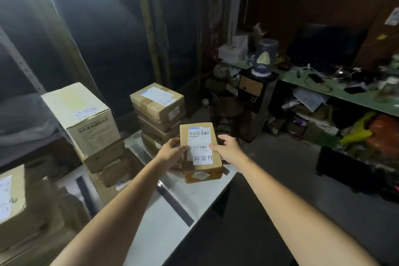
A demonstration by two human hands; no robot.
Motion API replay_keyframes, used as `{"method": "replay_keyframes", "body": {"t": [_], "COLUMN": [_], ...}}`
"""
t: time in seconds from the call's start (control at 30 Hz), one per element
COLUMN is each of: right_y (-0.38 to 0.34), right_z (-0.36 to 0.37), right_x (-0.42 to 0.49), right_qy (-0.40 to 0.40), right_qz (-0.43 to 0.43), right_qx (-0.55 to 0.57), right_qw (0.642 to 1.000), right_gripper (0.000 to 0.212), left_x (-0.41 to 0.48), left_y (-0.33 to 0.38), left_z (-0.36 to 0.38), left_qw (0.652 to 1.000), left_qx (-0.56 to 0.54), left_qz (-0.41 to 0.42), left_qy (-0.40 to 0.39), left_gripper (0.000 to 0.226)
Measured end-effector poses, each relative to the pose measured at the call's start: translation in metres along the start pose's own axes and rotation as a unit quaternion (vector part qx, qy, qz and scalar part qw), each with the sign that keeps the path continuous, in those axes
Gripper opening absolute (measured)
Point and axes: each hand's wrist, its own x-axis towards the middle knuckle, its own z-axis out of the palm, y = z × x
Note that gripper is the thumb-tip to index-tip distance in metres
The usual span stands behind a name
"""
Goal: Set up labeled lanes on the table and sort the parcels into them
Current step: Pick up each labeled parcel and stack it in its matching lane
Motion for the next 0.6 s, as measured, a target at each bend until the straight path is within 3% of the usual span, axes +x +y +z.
{"method": "replay_keyframes", "body": {"t": [0.17, 0.37, 0.6], "right_y": [0.012, 0.011, 0.042], "right_z": [-0.014, -0.016, -0.008], "right_x": [0.056, 0.105, 0.132], "right_qy": [-0.054, -0.086, -0.125], "right_qz": [0.01, 0.014, 0.034], "right_qx": [-0.033, -0.047, -0.078], "right_qw": [0.998, 0.995, 0.989], "right_gripper": [0.063, 0.064, 0.065], "left_x": [0.029, 0.071, 0.083], "left_y": [-0.004, -0.007, -0.044], "left_z": [0.027, 0.039, 0.055], "left_qw": [0.994, 0.991, 0.981], "left_qx": [-0.061, -0.081, -0.121], "left_qz": [-0.089, -0.084, -0.139], "left_qy": [0.03, 0.069, 0.054], "left_gripper": [0.052, 0.05, 0.045]}}
